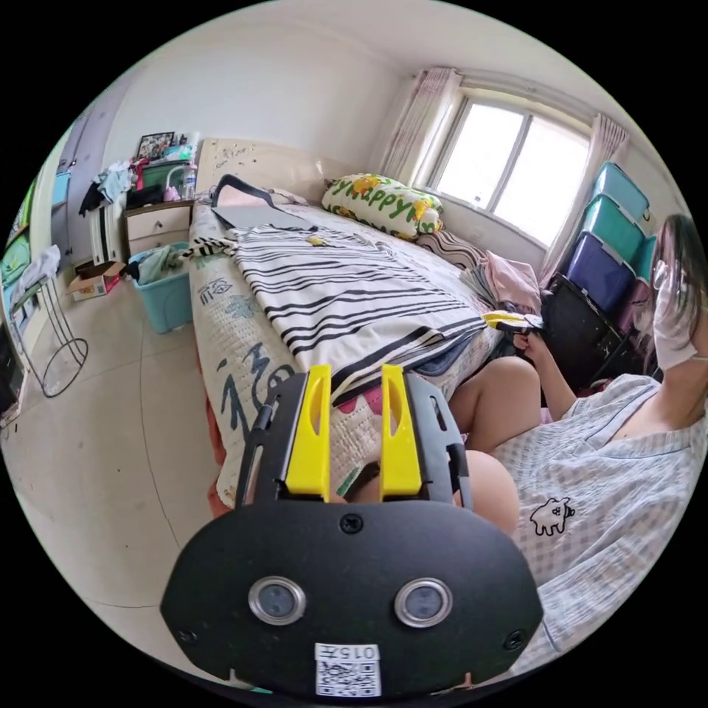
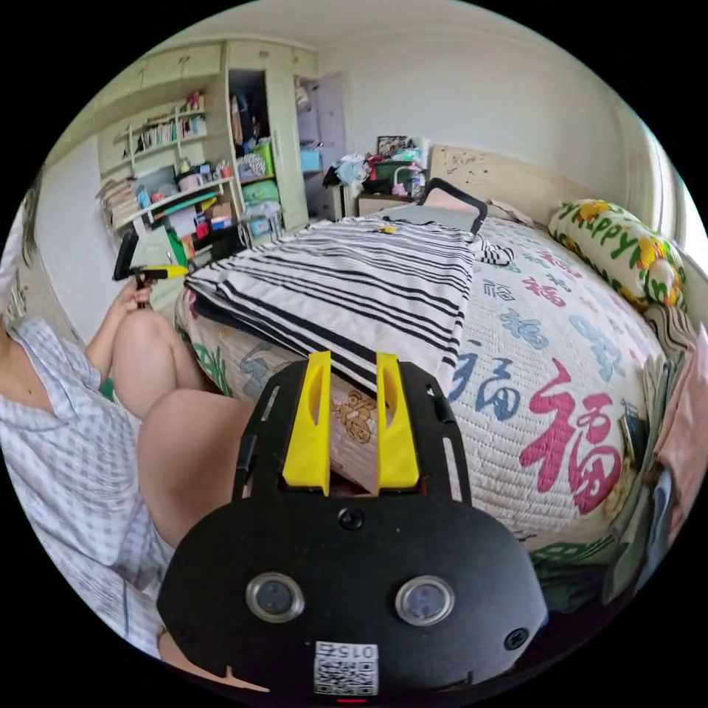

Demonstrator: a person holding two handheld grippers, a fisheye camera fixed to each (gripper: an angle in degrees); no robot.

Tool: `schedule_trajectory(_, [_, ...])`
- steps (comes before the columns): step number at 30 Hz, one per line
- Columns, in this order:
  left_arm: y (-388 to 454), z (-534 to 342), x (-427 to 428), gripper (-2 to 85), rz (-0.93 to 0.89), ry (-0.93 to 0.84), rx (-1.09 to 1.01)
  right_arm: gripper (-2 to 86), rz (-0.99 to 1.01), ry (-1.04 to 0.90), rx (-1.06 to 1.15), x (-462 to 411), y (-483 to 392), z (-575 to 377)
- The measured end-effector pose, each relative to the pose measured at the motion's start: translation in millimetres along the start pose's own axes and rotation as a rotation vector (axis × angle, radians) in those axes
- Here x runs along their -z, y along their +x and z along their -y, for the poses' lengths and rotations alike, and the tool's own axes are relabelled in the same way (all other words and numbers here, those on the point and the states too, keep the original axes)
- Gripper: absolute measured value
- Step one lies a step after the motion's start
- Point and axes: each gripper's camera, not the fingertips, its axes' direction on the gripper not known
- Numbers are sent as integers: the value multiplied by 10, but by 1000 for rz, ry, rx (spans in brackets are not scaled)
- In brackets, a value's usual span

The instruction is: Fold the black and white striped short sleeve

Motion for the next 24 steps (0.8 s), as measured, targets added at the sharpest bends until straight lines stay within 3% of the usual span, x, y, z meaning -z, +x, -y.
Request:
schedule_trajectory(4, [-28, -72, -59, 62, 55, 10, 34, 91, 9, -39, 20, -204, 27, -39])
schedule_trajectory(8, [-27, -126, -3, 8, 61, 20, 41, 24, 39, -30, -19, -188, 160, -145])
schedule_trajectory(14, [64, -214, 252, -3, -2, 93, 35, -6, 42, 7, -22, 13, 184, -233])
schedule_trajectory(19, [215, -294, 138, 7, 31, -7, -10, 3, 101, -61, -56, 31, 354, -352])
schedule_trajectory(22, [99, -421, 367, 38, -82, 117, 60, 38, 156, 50, -191, 220, 612, -474])
schedule_trajectory(24, [-24, -519, 552, 53, -89, 218, 130, 65, 92, 119, -301, 344, 829, -600])
